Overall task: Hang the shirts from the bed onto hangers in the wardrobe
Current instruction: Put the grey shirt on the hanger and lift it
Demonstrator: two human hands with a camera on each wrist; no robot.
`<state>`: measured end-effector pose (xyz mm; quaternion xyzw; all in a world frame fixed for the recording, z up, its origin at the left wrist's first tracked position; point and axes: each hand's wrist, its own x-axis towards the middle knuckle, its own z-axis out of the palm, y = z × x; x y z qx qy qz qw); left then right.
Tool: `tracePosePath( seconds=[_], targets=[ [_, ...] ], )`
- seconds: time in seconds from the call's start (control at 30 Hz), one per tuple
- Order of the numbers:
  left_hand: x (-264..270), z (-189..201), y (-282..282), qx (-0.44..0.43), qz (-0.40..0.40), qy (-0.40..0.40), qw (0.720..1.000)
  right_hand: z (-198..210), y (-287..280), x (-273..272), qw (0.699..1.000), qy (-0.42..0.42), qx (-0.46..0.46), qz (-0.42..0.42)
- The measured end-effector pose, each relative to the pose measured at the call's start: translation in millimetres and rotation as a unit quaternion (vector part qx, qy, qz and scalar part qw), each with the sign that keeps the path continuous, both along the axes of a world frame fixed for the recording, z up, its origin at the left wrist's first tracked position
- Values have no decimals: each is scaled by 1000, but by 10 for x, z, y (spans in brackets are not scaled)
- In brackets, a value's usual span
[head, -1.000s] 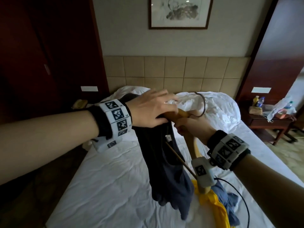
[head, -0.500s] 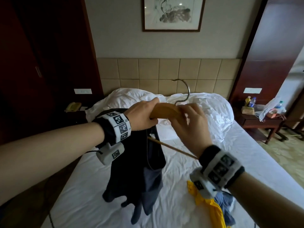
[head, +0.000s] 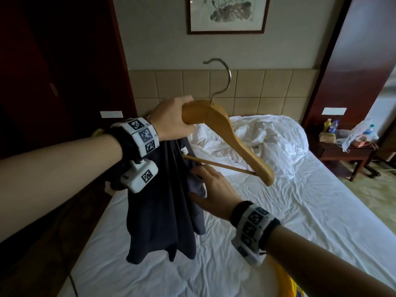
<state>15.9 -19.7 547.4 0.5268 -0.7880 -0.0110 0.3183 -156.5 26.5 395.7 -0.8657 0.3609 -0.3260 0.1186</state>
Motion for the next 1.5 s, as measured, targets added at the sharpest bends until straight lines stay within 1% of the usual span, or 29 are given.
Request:
tracePosePath(
  seconds=[0.07, 0.1, 0.2, 0.33, 0.43, 0.5, 0.6, 0.7, 0.8, 0.87, 0.93, 1.0, 1.13, 1.23, 1.33, 1.4, 1.43, 1.5],
  targets=[
    [37, 71, 43, 2, 9, 30, 1000, -24, -135, 24, 998, 11, 47, -31],
    [65, 108, 73, -2, 12, 43, 999, -32, -194, 15, 997, 25, 55, -44],
    [189, 199, 145, -13, 40, 86, 995, -82, -308, -72, 995, 59, 47, -60],
    [403, 279, 187, 10, 78, 118, 990, -194, -348, -204, 997, 72, 3, -39],
    [619, 347, 256, 20, 110, 138, 984, -305, -259, -420, 996, 19, -51, -66],
    [786, 358, 319, 30, 126, 148, 980, -380, -178, -626, 991, 15, -102, -81],
    [958, 244, 412, 61, 134, 129, 981, -380, -150, -908, 981, 76, -160, -81],
    [1026, 16, 521, 106, 125, 100, 982, -241, -217, -1144, 972, 123, -184, -74],
    [1187, -269, 532, 138, 134, 97, 977, -128, -227, -1357, 961, 180, -201, -61],
    [1259, -405, 518, 146, 147, 87, 974, -59, -227, -1437, 952, 208, -215, -59],
    [1232, -451, 541, 141, 141, 93, 976, 46, -242, -1471, 944, 227, -233, -55],
    [1202, -462, 529, 123, 137, 109, 977, 174, -241, -1474, 940, 231, -248, -48],
    [1218, -443, 491, 75, 176, 108, 975, 369, -202, -1456, 933, 229, -275, -26],
    [1200, -459, 462, 64, 198, 114, 972, 422, -186, -1461, 933, 221, -283, -31],
    [1181, -493, 447, 51, 201, 112, 972, 440, -193, -1493, 930, 226, -286, -33],
    [1138, -502, 434, 33, 198, 111, 973, 476, -195, -1500, 938, 211, -273, -43],
    [1108, -505, 435, 19, 194, 97, 976, 507, -196, -1487, 944, 190, -264, -50],
    [1052, -534, 439, -3, 173, 21, 985, 590, -206, -1433, 955, 148, -252, -51]
  ],
)
